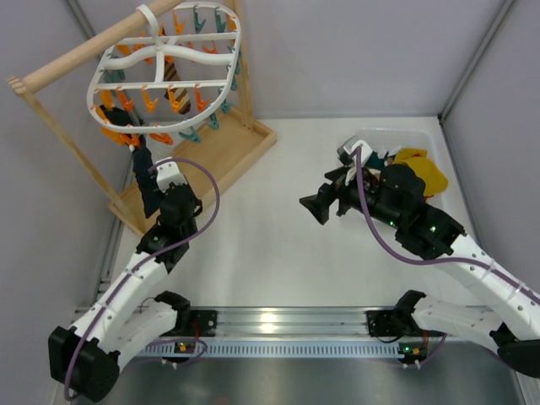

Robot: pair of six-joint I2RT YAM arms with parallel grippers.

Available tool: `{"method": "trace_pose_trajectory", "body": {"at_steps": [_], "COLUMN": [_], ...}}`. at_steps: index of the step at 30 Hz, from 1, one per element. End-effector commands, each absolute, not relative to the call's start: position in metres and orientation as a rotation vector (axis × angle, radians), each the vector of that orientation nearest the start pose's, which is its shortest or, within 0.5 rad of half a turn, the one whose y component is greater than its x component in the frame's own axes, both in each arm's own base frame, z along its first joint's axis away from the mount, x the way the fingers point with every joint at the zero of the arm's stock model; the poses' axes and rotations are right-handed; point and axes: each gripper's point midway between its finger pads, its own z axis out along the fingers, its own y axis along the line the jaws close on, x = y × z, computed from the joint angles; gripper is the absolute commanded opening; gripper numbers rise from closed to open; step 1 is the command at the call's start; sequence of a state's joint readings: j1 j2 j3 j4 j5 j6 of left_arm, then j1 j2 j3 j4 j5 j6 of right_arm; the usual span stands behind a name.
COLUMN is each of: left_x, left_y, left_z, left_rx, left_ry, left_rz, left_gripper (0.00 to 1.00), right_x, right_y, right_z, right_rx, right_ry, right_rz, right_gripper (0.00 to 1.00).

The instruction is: Remove the socks clipped to the hanger

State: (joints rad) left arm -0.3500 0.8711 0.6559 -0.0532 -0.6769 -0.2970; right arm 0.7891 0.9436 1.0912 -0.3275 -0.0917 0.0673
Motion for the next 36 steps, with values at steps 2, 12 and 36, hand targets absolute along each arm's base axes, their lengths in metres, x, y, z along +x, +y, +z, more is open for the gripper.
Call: {"method": "trace_pose_trajectory", "body": {"at_steps": [2,12,36], "left_x": [0.304,0.268,0.276], "left_y": [-0.026,-0.009,0.053], "left_z": [0.23,0.241,0.279], "left_rx": [-0.388,-0.388,-0.27], "left_ry": [1.71,1.745,1.663], "left_rz": [0.137,0.165,0.559], "left_gripper": [0.2,0.79,0.99], "right_x": [0.216,0.214,0.19], "right_y": [0.254,0.254,0.246], "right_z": [0.357,0.355,0.367], "right_rx": [-0.681,-0.689,-0.745], "right_ry": [1.585,1.588,1.472], "right_rz": [0.766,0.773,0.82], "right_gripper": [0.97,0.97,0.97]}}
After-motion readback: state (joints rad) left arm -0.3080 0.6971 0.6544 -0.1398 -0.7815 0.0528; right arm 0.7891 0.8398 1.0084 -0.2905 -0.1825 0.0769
